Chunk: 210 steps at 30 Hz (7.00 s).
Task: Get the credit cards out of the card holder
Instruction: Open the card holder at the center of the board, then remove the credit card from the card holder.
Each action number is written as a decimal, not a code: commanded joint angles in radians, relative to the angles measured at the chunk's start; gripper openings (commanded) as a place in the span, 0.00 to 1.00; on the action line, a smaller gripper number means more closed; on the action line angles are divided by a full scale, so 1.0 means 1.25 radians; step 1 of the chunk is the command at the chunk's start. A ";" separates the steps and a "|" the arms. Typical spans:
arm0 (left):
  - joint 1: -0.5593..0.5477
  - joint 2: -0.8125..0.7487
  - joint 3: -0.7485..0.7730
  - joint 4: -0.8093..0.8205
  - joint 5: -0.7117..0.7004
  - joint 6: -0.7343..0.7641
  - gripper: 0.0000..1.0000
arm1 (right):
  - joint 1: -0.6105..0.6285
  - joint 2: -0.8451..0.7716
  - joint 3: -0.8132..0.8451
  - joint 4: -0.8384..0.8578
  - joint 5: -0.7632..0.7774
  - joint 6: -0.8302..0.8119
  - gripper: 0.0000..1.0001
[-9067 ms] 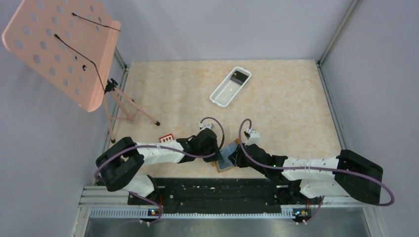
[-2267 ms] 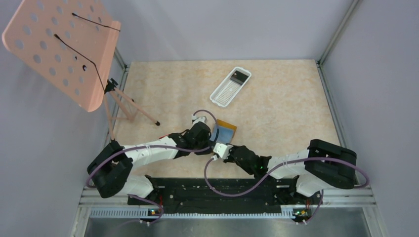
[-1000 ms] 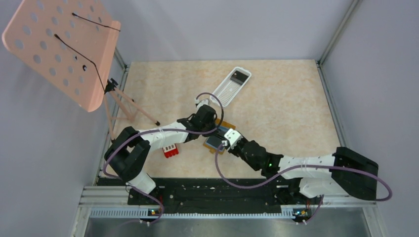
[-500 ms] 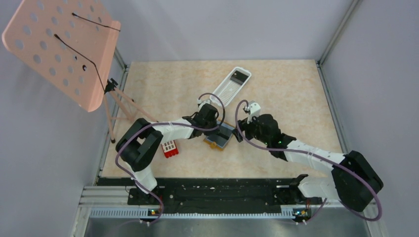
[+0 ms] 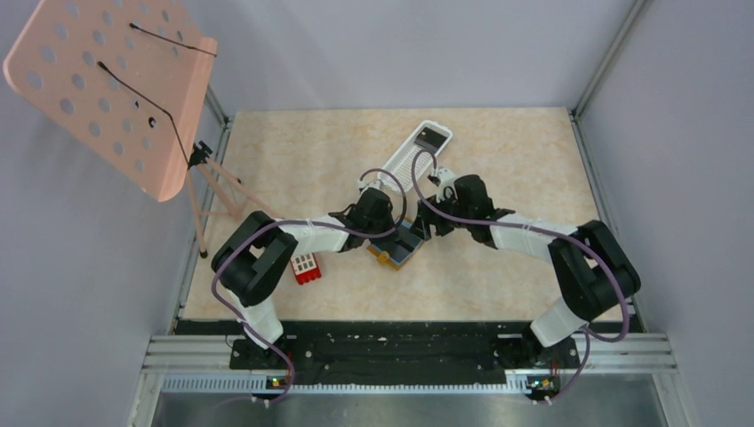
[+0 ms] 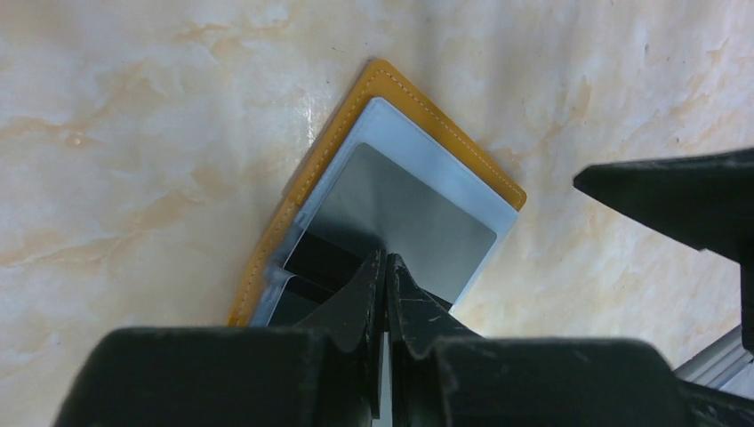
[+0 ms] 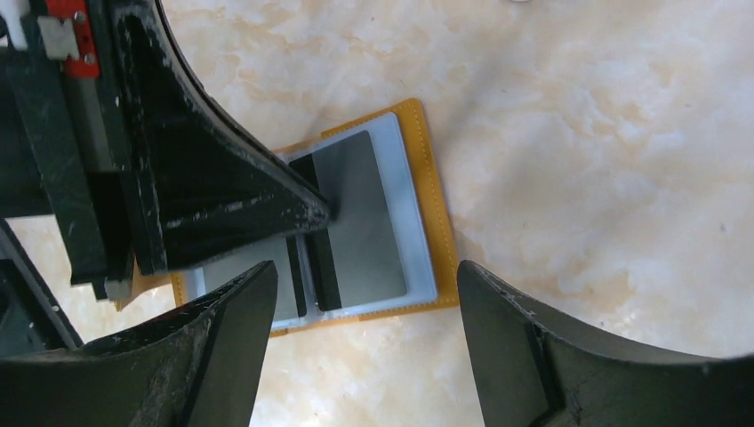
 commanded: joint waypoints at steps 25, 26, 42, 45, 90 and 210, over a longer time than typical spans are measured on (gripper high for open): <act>0.002 -0.109 -0.170 0.104 0.077 0.023 0.08 | -0.034 0.202 0.137 -0.044 -0.207 0.021 0.68; 0.003 -0.110 -0.172 0.105 0.077 0.023 0.08 | -0.033 0.206 0.131 -0.026 -0.228 0.030 0.67; 0.002 -0.244 -0.253 0.094 0.050 -0.024 0.15 | -0.033 0.106 -0.125 0.281 -0.289 0.284 0.09; 0.001 -0.269 -0.286 0.123 0.073 -0.059 0.20 | -0.033 0.081 -0.188 0.375 -0.281 0.350 0.02; -0.098 -0.161 -0.250 0.253 0.122 -0.121 0.26 | -0.033 -0.468 -0.234 -0.115 0.099 0.353 0.37; -0.161 -0.161 -0.278 0.284 0.021 -0.273 0.00 | -0.033 -0.028 -0.292 0.110 -0.023 0.402 0.19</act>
